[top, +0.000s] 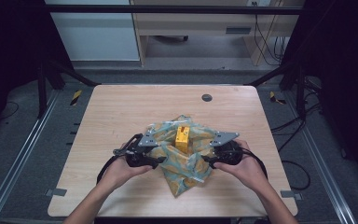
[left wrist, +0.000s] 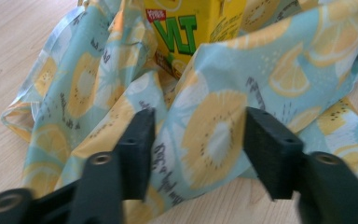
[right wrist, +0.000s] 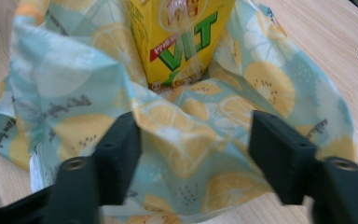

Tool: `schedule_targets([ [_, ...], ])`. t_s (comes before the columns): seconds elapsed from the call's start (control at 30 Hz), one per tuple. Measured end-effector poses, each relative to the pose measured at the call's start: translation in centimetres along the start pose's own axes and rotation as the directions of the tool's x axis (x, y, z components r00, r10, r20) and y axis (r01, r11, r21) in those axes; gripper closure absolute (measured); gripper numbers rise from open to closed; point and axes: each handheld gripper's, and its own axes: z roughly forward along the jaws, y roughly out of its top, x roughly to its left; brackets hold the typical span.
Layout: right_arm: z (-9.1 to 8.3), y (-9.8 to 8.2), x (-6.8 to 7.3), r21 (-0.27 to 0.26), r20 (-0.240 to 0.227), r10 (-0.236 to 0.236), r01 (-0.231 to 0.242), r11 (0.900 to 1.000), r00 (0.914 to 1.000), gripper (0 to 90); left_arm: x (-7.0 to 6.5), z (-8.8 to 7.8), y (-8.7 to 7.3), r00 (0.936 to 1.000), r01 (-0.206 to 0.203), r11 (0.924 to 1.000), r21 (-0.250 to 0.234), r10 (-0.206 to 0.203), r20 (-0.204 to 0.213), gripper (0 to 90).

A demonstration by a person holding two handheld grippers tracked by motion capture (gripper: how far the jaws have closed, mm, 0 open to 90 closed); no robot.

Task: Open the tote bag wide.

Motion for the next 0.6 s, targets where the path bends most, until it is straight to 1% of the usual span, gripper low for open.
schedule_targets([
  [0.03, -0.01, -0.07, -0.04, 0.008, -0.002, 0.002, -0.002, 1.0, 1.0, 44.9, -0.01, 0.01, -0.05, 1.0, 0.002, 1.0, 0.002, -0.002, -0.004, 51.2],
  [0.07, -0.01, -0.14, -0.13, 0.011, -0.007, -0.001, 0.001, 1.0, 1.0, 50.6, -0.03, 0.03, -0.06, 1.0, 0.003, 1.0, 0.005, -0.003, -0.005, 58.4],
  [0.1, -0.01, -0.14, -0.13, 0.011, -0.007, -0.001, 0.001, 1.0, 1.0, 50.6, -0.03, 0.03, -0.06, 1.0, 0.003, 1.0, 0.005, -0.003, -0.005, 62.4],
  [0.13, 0.0, -0.2, -0.19, 0.012, -0.006, -0.001, 0.001, 1.0, 1.0, 54.6, -0.04, 0.06, -0.05, 0.9999, 0.004, 1.0, 0.003, -0.004, -0.011, 62.4],
  [0.17, -0.01, -0.3, -0.3, 0.014, -0.005, -0.002, 0.002, 1.0, 1.0, 63.6, -0.05, 0.05, 0.02, 0.9997, 0.017, 0.9998, -0.005, -0.017, -0.016, 71.2],
  [0.2, -0.03, -0.34, -0.35, 0.017, -0.001, 0.001, -0.001, 1.0, 1.0, 67.1, -0.06, 0.03, 0.09, 0.9994, 0.029, 0.9995, -0.012, -0.03, -0.018, 74.2],
  [0.33, -0.21, -0.47, -0.64, 0.006, 0.006, 0.015, -0.015, 1.0, 0.9999, 81.2, -0.12, -0.2, 0.4, 0.9987, 0.047, 0.9979, -0.043, -0.048, -0.019, 85.2],
  [0.43, -0.24, -0.49, -0.72, 0.009, 0.004, 0.022, -0.022, 1.0, 0.9998, 87.1, -0.29, -0.3, 0.61, 0.9984, 0.052, 0.9971, -0.056, -0.053, -0.02, 87.8],
  [0.47, -0.24, -0.49, -0.74, 0.012, 0.004, 0.022, -0.022, 1.0, 0.9998, 88.1, -0.37, -0.29, 0.65, 0.9983, 0.055, 0.9967, -0.059, -0.056, -0.017, 88.0],
  [0.6, -0.17, -0.53, -0.81, 0.029, 0.005, 0.03, -0.03, 0.999, 0.9995, 90.0, -0.71, -0.19, 0.66, 0.9989, 0.044, 0.9977, -0.052, -0.045, -0.014, 88.5],
])
